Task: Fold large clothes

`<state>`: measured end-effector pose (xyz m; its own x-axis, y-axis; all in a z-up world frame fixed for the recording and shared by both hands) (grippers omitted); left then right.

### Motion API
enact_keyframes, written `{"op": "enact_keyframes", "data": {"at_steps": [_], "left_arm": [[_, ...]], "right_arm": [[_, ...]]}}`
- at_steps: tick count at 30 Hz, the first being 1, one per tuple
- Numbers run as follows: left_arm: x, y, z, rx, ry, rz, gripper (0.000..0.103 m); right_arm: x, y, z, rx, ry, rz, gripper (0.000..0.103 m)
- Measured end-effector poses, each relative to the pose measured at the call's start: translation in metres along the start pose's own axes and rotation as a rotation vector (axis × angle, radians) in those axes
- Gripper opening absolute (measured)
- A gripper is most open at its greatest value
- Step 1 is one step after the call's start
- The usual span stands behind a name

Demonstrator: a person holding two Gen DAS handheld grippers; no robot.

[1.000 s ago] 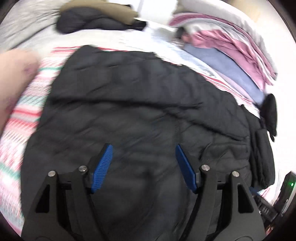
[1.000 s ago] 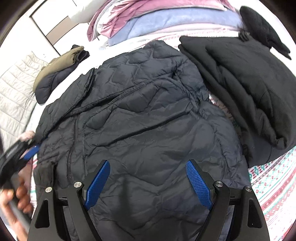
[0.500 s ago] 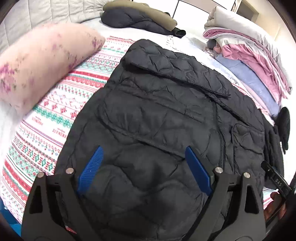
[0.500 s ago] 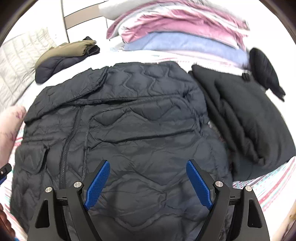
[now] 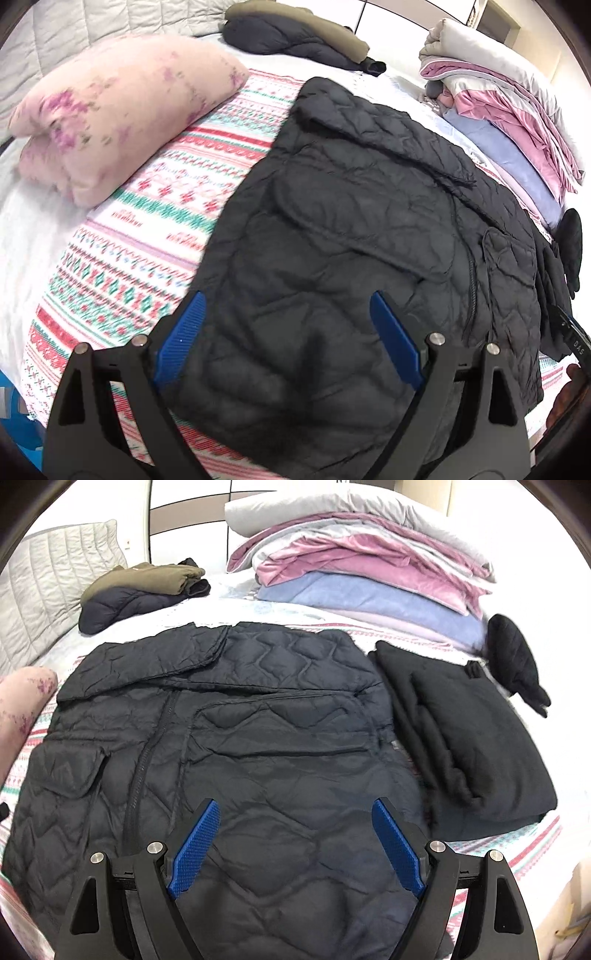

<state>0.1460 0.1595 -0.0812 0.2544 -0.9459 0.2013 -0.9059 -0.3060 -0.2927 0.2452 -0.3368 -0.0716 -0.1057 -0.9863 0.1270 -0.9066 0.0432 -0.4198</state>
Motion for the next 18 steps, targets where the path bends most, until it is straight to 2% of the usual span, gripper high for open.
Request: {"op": "enact_keyframes", "data": {"at_steps": [6, 12, 15, 18], "left_arm": [[-0.035, 0.014, -0.006, -0.018, -0.001, -0.011, 0.091], [-0.070, 0.032, -0.006, -0.019, -0.040, -0.001, 0.090], [-0.083, 0.040, -0.001, -0.046, -0.019, 0.000, 0.090], [-0.095, 0.045, 0.001, -0.063, 0.015, -0.016, 0.090]], "right_arm": [[0.031, 0.021, -0.006, -0.002, 0.086, 0.009, 0.085], [0.072, 0.045, 0.006, -0.065, 0.151, 0.033, 0.086], [0.091, 0.057, 0.012, -0.114, 0.095, 0.058, 0.086], [0.113, 0.067, 0.017, -0.171, -0.043, 0.113, 0.086]]}}
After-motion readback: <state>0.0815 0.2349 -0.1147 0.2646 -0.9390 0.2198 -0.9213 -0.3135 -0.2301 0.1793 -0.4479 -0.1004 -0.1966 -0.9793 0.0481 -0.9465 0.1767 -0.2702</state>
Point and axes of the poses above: each gripper's, at about its wrist camera, not at the fingertips, and z roughly the way its jaws point, x to its right, y to its underside, the point moved 1 cm from there along z, roughly the way its jaws point, and after that the axes turned 15 degrees about -x, right-handed, at the moved point
